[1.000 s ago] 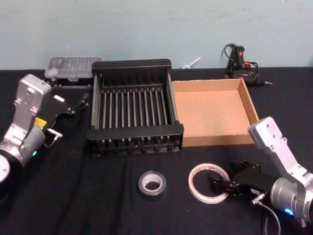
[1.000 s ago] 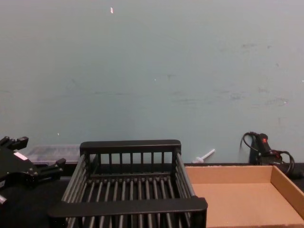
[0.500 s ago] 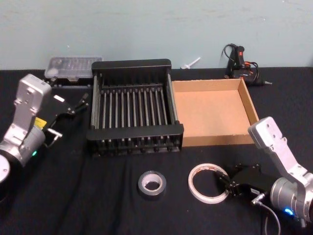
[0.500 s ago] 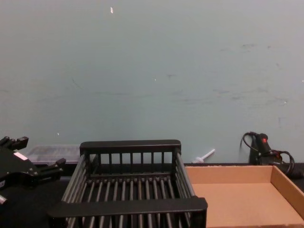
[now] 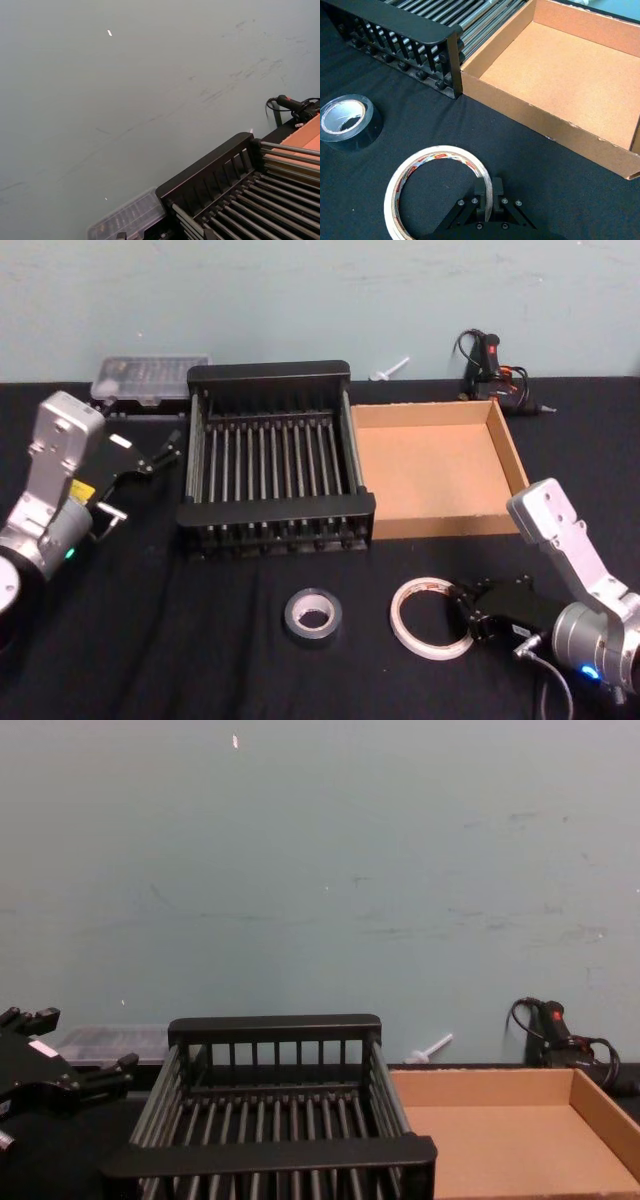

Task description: Pick up the white tape and place it into the black box , Pick up the silver tape and place it into the brown box.

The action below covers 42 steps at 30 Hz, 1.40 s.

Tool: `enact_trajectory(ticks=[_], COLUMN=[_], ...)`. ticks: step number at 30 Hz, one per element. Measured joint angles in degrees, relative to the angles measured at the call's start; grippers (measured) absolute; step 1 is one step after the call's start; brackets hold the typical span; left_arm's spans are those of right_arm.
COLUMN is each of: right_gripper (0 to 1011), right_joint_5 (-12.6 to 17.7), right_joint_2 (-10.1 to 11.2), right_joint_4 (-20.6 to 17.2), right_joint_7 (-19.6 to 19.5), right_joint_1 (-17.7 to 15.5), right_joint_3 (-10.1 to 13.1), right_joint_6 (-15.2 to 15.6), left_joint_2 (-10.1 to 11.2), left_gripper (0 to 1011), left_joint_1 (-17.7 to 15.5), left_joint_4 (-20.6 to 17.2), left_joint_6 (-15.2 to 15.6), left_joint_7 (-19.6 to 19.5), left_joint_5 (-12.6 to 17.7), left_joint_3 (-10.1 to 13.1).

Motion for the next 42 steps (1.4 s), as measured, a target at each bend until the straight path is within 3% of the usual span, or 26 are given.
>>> enact_trajectory(ticks=[11, 31, 42], right_gripper=[92, 92, 91], right_joint_5=[0.03, 1.68, 0.66], right_joint_2=[-0.33, 1.24, 0.46], right_joint_4=[-0.04, -4.95, -3.67], right_joint_7=[0.61, 2.23, 1.04], right_joint_1=[-0.24, -2.28, 1.52], right_joint_3=[0.62, 6.53, 7.66], right_joint_6=[-0.24, -5.08, -6.42], left_joint_2=[0.00, 0.00, 0.00], left_gripper=[1001, 1002, 1001], left_joint_1=[0.00, 0.00, 0.00], left_joint_4=[0.00, 0.00, 0.00], left_joint_6=[0.00, 0.00, 0.00], left_joint_7=[0.00, 0.00, 0.00], left_joint_5=[0.00, 0.00, 0.00], left_joint_3=[0.00, 0.00, 0.00])
